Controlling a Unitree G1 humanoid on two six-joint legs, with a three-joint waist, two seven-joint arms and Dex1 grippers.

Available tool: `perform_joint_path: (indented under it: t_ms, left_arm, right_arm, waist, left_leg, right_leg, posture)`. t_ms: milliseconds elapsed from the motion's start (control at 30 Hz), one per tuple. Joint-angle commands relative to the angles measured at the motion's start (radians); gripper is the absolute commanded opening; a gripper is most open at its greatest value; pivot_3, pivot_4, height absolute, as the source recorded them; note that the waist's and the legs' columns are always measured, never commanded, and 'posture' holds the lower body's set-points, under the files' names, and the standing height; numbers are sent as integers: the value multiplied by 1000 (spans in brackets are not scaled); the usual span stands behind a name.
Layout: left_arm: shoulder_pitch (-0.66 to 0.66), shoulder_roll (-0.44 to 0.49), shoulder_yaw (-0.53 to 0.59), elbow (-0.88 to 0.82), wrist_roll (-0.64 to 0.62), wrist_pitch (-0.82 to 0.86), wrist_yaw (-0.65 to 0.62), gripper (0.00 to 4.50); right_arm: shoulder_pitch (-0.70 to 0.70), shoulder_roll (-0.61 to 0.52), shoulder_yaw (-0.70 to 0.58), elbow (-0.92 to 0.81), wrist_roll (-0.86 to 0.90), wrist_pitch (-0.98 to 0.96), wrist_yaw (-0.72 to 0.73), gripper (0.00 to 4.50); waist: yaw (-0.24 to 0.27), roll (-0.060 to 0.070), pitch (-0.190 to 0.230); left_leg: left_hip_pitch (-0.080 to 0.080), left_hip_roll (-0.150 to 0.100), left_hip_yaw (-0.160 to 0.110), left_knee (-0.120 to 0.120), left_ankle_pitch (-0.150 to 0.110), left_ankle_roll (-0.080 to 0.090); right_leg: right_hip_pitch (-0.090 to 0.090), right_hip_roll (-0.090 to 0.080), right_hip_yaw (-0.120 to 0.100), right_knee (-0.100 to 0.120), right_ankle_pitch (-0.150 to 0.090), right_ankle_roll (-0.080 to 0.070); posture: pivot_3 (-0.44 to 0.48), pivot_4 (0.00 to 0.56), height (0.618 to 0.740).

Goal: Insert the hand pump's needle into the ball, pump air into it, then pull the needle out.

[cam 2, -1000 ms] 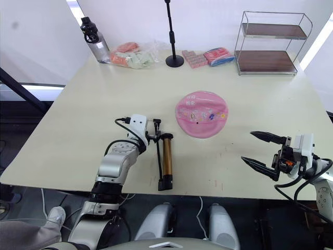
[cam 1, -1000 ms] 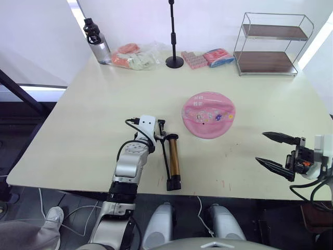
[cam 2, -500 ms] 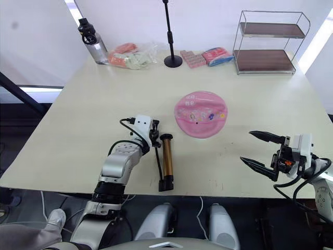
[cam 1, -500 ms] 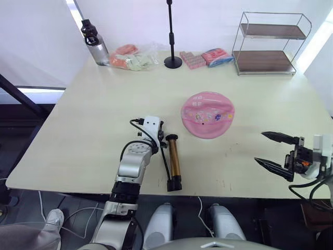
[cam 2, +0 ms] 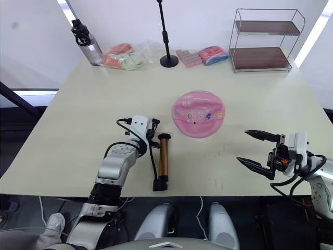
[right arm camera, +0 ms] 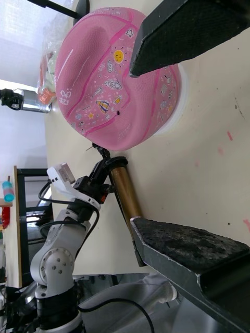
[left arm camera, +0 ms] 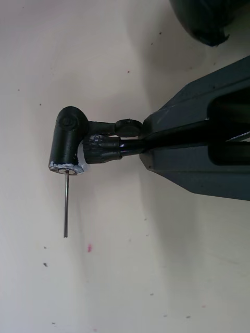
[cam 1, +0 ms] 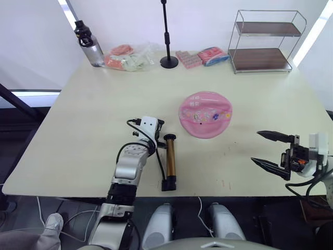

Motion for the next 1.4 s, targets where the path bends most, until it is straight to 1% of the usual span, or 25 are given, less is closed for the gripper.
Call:
perform_joint_path:
  t_ms: [33,167,333,467,600,700,900,1133,1267,1400]
  left_arm:
    - [-14,51,14,5,-10,-88,-73,34]
    - [-26,115,10,20,-18,-171,-170,34]
    - [-30,155,27,36,-49,-264,-264,34]
    - [-7,203,63,37,-121,-377,-407,34]
    - [15,231,87,32,-190,-445,-527,34]
    - [40,260,102,8,-253,-489,-642,34]
    - [37,290,102,-11,-334,-518,-791,34]
    - [33,306,38,-87,-388,-472,-945,34]
    - [19,302,-12,-118,-389,-456,-996,34]
    - [-14,272,-53,-124,-386,-447,-1011,34]
  right_arm:
    - [-16,-3,8,-6,29,12,30,4500]
    - [-28,-3,13,8,24,10,38,4500]
    - [-35,-1,15,26,21,3,46,4500]
    - [-28,1,9,26,23,-2,46,4500]
    - [-23,2,6,24,24,-6,44,4500]
    - [-16,4,5,16,26,-7,39,4500]
    - [-18,8,9,13,25,-6,34,4500]
    - [-2,21,13,-19,30,4,13,4500]
    - [12,31,19,-61,45,27,-13,4500]
    - [24,40,18,-103,59,56,-45,4500]
  waist:
    - [-5,0,0]
    - [-8,0,0]
    - [-7,-1,0]
    - [-11,-2,1]
    - [-10,-2,1]
    - [-11,-2,1]
    - [-10,-2,1]
    - [-11,-2,1]
    - [-11,-2,1]
    - [-11,-2,1]
  left_leg:
    - [-2,0,0,0,0,0]
    - [-5,0,0,0,0,0]
    - [-6,0,4,0,-2,3]
    - [-6,1,7,0,-3,5]
    - [-6,1,7,0,-3,5]
    - [-5,1,8,1,-4,5]
    - [-5,1,8,2,-4,6]
    - [-6,1,8,2,-4,6]
    - [-6,1,8,3,-4,6]
    - [-6,1,8,5,-3,6]
  right_leg:
    - [-2,0,0,0,0,0]
    - [-5,-1,0,0,0,0]
    - [-6,-2,3,-2,1,2]
    - [-7,-2,5,-2,1,3]
    - [-7,-3,5,-1,1,3]
    - [-7,-3,5,-1,1,3]
    - [-7,-3,5,0,2,3]
    - [-7,-2,5,0,2,3]
    - [-7,-1,5,0,2,3]
    - [-6,-1,5,1,2,4]
  posture:
    - [0,150,740]
    - [0,150,740]
    - [0,150,740]
    - [0,150,740]
    - [0,150,740]
    - [0,150,740]
    - [0,150,740]
    - [0,150,740]
    - [0,150,740]
    - [0,150,740]
